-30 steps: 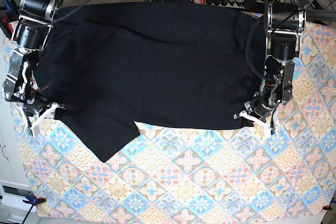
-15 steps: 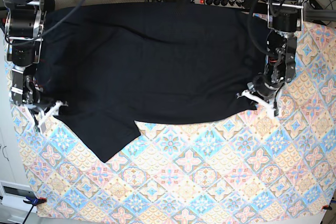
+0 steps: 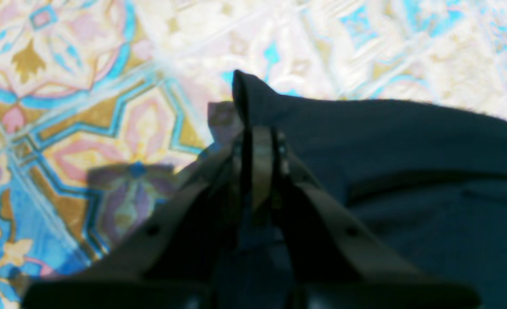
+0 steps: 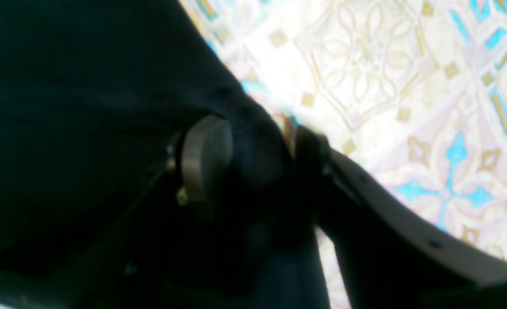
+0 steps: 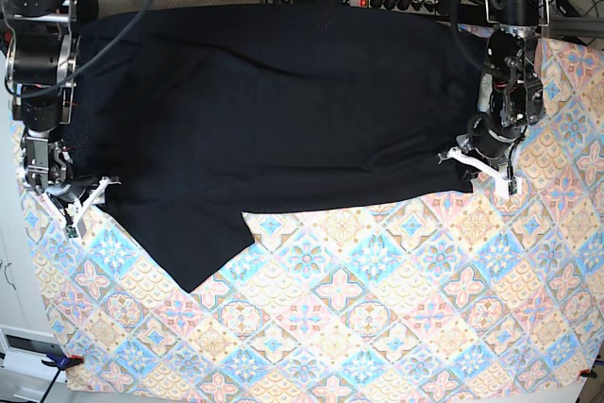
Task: Fold the T-shirt properly
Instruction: 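Fold the grasped side edges over toward the shoulder edge with both grippers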
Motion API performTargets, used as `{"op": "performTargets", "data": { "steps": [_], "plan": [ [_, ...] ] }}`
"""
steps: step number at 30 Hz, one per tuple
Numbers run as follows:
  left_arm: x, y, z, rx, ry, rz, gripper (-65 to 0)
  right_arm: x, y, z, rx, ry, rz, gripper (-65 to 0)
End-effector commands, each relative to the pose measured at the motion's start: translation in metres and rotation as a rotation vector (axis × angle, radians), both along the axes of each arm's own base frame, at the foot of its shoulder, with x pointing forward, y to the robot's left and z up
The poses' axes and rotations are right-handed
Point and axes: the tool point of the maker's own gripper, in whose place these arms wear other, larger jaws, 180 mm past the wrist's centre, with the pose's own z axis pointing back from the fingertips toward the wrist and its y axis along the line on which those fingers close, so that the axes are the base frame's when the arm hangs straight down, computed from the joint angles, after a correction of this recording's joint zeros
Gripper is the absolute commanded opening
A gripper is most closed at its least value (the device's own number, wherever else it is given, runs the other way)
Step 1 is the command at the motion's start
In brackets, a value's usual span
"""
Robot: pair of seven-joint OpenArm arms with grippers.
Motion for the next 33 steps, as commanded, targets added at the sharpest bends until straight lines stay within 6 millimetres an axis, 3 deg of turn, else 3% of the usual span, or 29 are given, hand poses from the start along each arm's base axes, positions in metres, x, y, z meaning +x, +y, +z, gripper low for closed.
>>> {"op": "performTargets", "data": {
  "steps": [1,5,9,13,15,19,22,28,33],
  "plan": [
    [0.010,0.006,0.017,0.017,-0.056,-0.004,-65.0,0.020,-0.013,0.025,-0.013,-0.077,-0.014,-37.4],
    [0.008,0.003,0.020,0.019,-0.064,-0.012,-65.0,0.007,-0.015,0.011,0.000,-0.037,-0.037,-32.8],
    [0.008,0.003,0.020,0.019,-0.064,-0.012,-65.0,0.003,-0.015,0.007,0.005,-0.029,-0.042,-33.1],
    [0.009,0.003,0.020,0.019,-0.065,-0.012,-65.0,-0.013,0.000,-0.007,0.056,0.009,0.015,-37.2],
    [0.010,0.004,0.021,0.019,-0.067,-0.011,-65.0,-0.020,0.013,-0.011,0.103,0.027,0.069,-43.0],
    [0.010,0.004,0.021,0.019,-0.069,-0.011,-65.0,-0.012,0.018,-0.003,0.129,-0.030,0.085,-57.2],
    [0.012,0.010,0.024,0.026,-0.078,0.006,-65.0,-0.009,0.019,-0.001,0.131,-0.044,0.087,-63.0],
    [0.036,0.023,0.047,0.030,-0.143,0.046,-65.0,0.009,0.011,0.018,0.160,-0.118,0.033,-63.9],
    [0.056,0.035,0.069,0.033,-0.204,0.079,-65.0,0.030,0.012,0.044,0.135,-0.196,0.064,-63.9]
  ]
}}
